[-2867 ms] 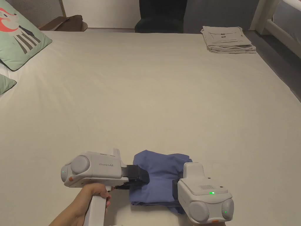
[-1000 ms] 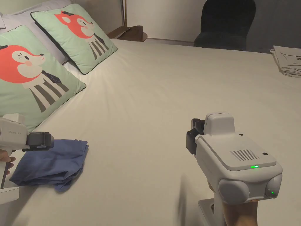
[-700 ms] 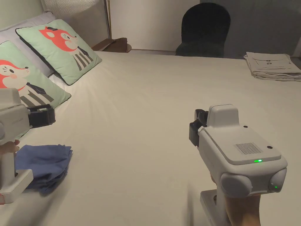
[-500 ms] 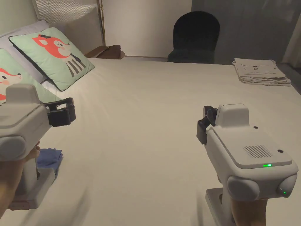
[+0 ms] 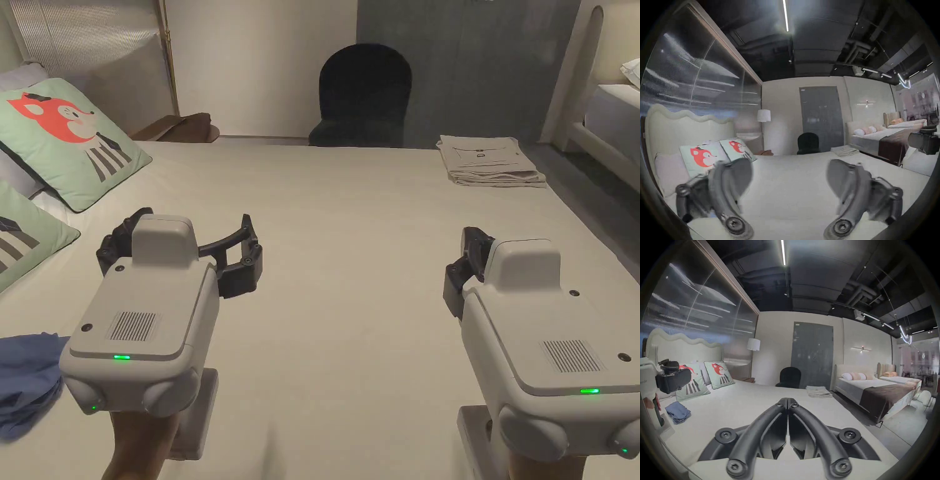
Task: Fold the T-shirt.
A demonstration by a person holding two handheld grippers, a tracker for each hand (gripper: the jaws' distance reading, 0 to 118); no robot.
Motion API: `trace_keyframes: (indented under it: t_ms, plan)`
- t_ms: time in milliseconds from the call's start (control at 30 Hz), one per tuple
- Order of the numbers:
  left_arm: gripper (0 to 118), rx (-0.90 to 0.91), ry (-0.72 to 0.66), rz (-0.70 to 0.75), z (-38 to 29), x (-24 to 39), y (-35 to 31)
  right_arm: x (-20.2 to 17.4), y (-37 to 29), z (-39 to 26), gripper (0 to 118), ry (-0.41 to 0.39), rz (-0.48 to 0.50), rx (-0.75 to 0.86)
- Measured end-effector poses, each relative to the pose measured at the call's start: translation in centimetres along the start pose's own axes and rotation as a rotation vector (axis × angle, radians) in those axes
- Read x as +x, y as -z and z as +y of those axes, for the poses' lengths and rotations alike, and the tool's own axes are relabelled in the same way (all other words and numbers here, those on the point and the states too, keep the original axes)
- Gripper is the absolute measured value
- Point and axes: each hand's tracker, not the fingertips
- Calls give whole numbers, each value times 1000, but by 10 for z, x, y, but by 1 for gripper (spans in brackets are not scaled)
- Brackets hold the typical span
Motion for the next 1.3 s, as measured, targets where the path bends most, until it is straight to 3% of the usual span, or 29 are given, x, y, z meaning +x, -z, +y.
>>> trace_keyframes:
  t_ms: [67,100,167,1300]
  plan:
    - [54,11,-10,-19,-2,11,-4,5,-2,0,0,1,-16,-1]
    - [29,10,-8,-25,-3,14,-3,7,-3,0,0,3,-24,-2]
    - [0,4,-10,-34,-5,21,-4,10,-4,0,0,7,-32,1]
    - [0,-35,0,-54,-15,22,-3,12,1,1,0,-1,-47,-3]
